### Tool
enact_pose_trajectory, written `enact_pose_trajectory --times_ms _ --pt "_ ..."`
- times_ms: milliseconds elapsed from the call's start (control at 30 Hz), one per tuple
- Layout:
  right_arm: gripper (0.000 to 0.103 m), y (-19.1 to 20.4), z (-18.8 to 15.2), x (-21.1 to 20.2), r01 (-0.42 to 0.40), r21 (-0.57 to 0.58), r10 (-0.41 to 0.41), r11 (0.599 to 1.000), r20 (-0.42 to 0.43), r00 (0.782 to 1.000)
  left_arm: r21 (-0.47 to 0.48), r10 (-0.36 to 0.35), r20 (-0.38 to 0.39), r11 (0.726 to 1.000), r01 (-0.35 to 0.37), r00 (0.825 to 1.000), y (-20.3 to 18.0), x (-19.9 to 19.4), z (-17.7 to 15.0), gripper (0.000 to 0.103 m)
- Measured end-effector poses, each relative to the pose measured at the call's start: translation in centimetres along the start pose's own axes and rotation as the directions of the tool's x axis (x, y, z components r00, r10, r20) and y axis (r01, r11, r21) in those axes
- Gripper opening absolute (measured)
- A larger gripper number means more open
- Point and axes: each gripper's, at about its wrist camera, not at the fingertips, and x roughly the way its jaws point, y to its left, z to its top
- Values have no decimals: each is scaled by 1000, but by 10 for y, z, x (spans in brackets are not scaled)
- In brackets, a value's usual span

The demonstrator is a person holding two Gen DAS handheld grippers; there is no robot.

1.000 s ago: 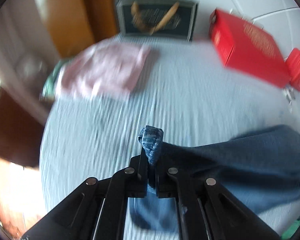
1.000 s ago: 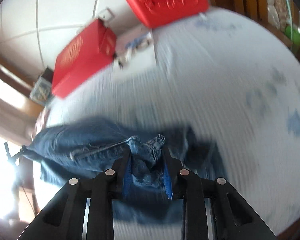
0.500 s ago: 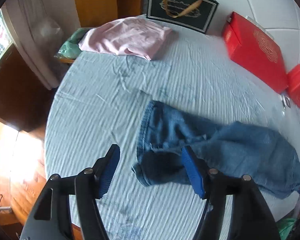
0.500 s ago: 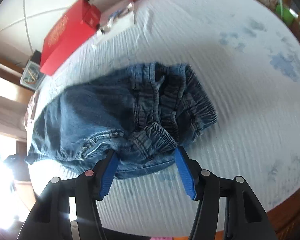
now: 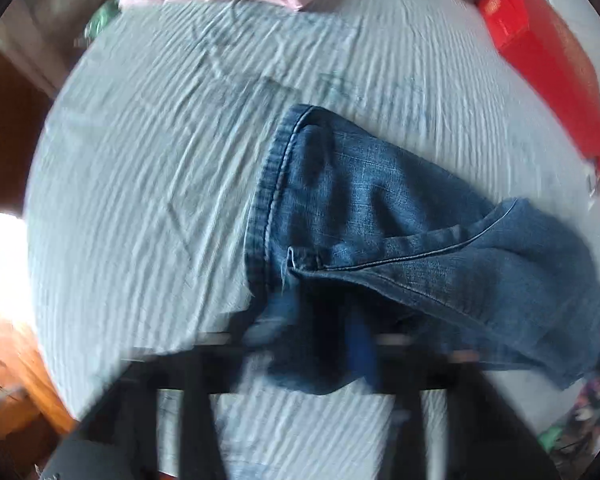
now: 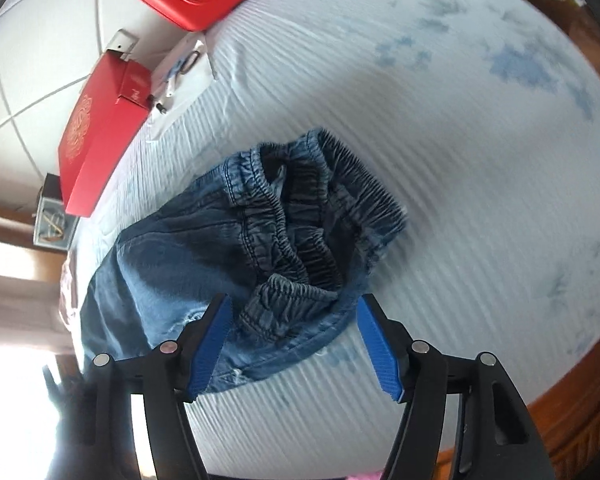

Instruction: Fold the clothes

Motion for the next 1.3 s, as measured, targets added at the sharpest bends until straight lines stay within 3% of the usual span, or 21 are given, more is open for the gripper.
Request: enact_pose_trajectory --times_ms 33,100,167,200,233,267,300,333,367,433,467,500,567,633,733,767,800,933,1067,1133,1300 --pt "64 1 1 7 6 -5 -6 1000 -13 1000 47 59 48 997 -62 997 -10 -11 6 9" --pt "45 6 3 19 55 -32 -56 998 -28 998 134 180 168 970 -203 969 -33 -35 17 9" --pt "43 8 4 26 103 -45 -105 994 -36 994 199 271 376 911 -362 886 -61 -79 24 9" --pt "43 8 5 28 114 -47 -116 992 -39 992 209 291 464 882 -423 836 -72 -98 23 9" --pt "43 8 6 28 113 -45 -115 993 -40 993 214 304 556 847 -487 774 -81 -117 19 9" --pt "43 8 6 28 115 -43 -116 992 -44 992 220 303 612 822 -525 731 -84 -129 12 9" --pt "43 7 6 30 117 -42 -119 992 -50 992 232 292 618 820 -524 730 -82 -132 8 9" --pt "43 7 6 32 118 -40 -120 992 -57 991 250 279 600 826 -506 750 -77 -131 4 9" --pt "43 6 6 34 119 -39 -121 992 -65 991 268 265 542 845 -463 797 -66 -122 -1 14" --pt "43 5 6 35 115 -33 -117 993 -69 991 279 248 409 882 -379 878 -42 -94 -8 38" --pt "44 5 6 35 113 -31 -115 993 -70 991 275 250 338 896 -349 907 -30 -76 -12 58" --pt "45 5 6 35 111 -29 -113 993 -73 991 262 243 277 912 -317 929 -19 -62 -16 64" --pt "49 5 6 37 108 -30 -110 994 -86 990 207 196 194 950 -235 961 3 -47 -20 64" --pt "51 5 6 36 108 -28 -110 994 -94 989 134 80 161 986 -102 984 21 -54 -22 64" --pt "52 3 5 29 105 -15 -106 994 -82 991 43 -66 193 997 58 979 40 -77 -15 65" --pt "53 3 5 25 102 -8 -102 995 -73 992 15 -83 192 997 82 978 44 -80 -9 73" --pt "53 4 5 21 98 -1 -98 995 -62 993 -9 -80 185 996 83 980 45 -77 -3 78" --pt "53 25 2 -1 84 -24 -84 996 -11 996 -126 -62 113 989 76 992 39 -44 10 78" --pt "53 93 -9 -12 -1 -160 4 987 17 1000 -207 -70 114 974 93 991 21 -27 2 78" --pt "53 136 -21 0 -44 -251 47 967 6 999 -199 -113 147 970 141 983 7 -28 -8 78" --pt "57 244 -62 58 -112 -506 85 855 -75 993 -184 -171 172 962 202 970 -20 -27 -32 78"
